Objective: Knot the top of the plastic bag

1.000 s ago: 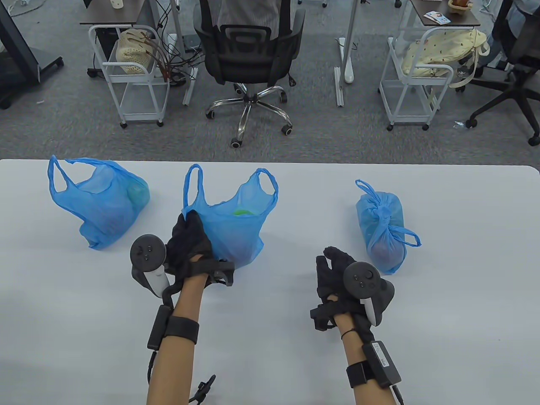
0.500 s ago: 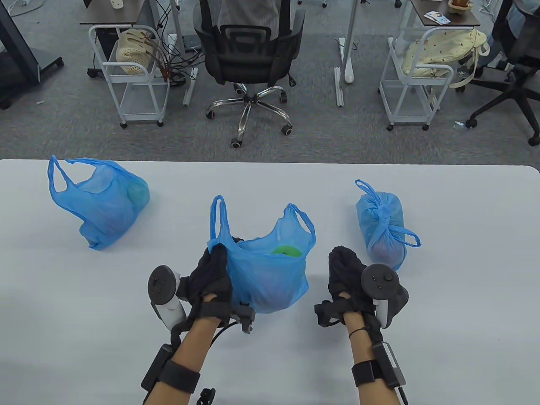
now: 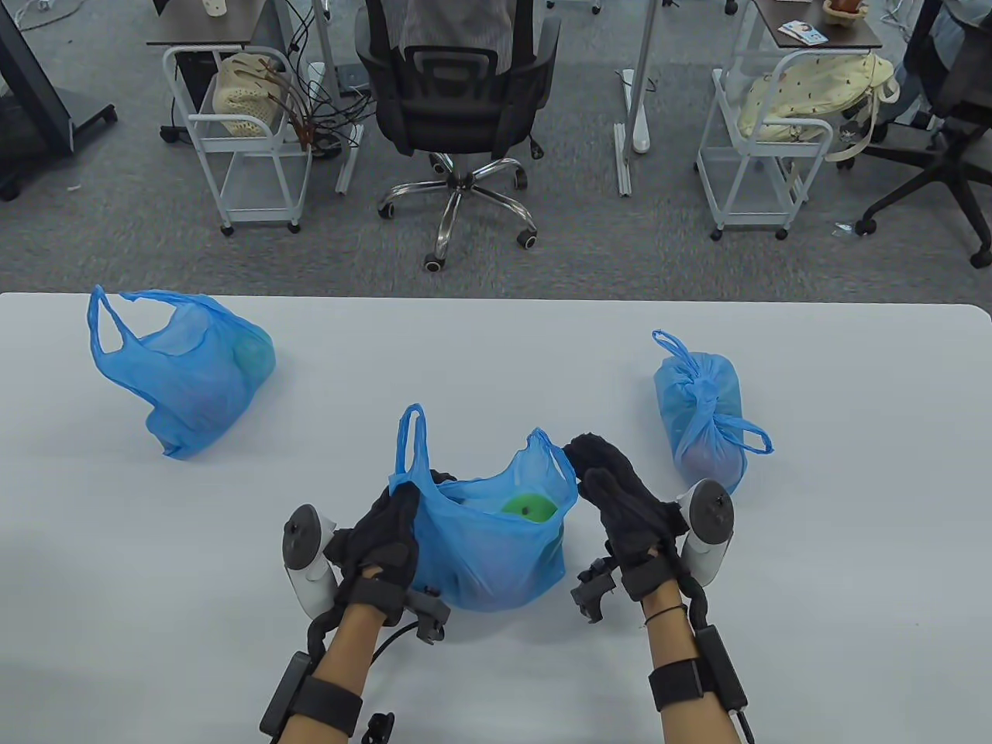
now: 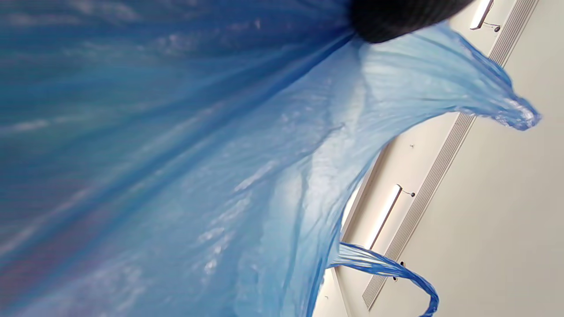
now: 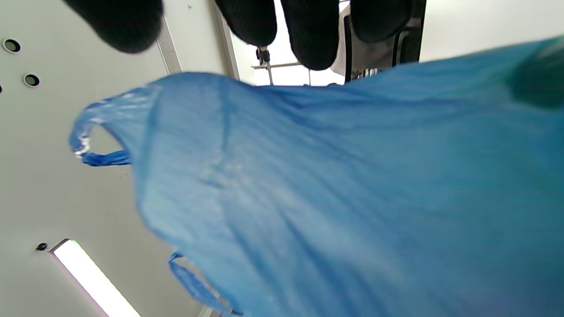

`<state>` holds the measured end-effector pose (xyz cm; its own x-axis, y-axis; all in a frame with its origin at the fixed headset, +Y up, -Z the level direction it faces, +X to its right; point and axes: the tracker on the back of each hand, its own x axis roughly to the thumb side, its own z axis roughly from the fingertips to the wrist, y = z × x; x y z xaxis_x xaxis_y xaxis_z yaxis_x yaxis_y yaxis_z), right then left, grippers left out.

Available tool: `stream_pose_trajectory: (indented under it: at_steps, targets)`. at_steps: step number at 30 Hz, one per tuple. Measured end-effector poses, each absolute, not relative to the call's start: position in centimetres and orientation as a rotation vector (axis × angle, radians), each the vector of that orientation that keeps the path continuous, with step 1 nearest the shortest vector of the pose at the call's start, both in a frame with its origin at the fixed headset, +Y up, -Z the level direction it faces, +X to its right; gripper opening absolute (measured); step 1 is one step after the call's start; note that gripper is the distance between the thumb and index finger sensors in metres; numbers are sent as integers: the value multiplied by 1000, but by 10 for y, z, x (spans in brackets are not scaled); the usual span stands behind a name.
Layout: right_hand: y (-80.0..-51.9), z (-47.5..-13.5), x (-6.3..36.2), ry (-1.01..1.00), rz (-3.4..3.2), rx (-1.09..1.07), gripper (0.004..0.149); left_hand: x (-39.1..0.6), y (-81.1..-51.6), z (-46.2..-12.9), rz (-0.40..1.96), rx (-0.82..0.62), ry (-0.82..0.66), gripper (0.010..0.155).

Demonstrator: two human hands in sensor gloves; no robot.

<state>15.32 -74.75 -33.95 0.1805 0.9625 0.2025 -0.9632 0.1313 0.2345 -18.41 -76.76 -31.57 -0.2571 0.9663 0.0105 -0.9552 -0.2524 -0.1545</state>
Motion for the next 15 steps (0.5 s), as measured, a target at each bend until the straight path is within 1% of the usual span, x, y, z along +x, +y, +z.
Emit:
stream_pose_trajectory:
  at_steps: [3, 8, 11, 14, 15]
  targets:
    - [-732, -336, 151, 9, 1374, 424, 91, -184, -766, -314, 1820, -106, -159, 46]
    - [-707, -326, 151, 56, 1578, 545, 107, -181, -765, -313, 1804, -116, -184, 46]
    - [-704, -324, 143, 88, 1732, 560, 111, -178, -762, -312, 1789, -127, -218, 46]
    - [-704, -324, 133, 36, 1783, 526, 109, -175, -759, -311, 1736, -150, -271, 46]
    - [-704, -324, 129, 34, 1810, 497, 105, -172, -757, -311, 1711, -164, -292, 46]
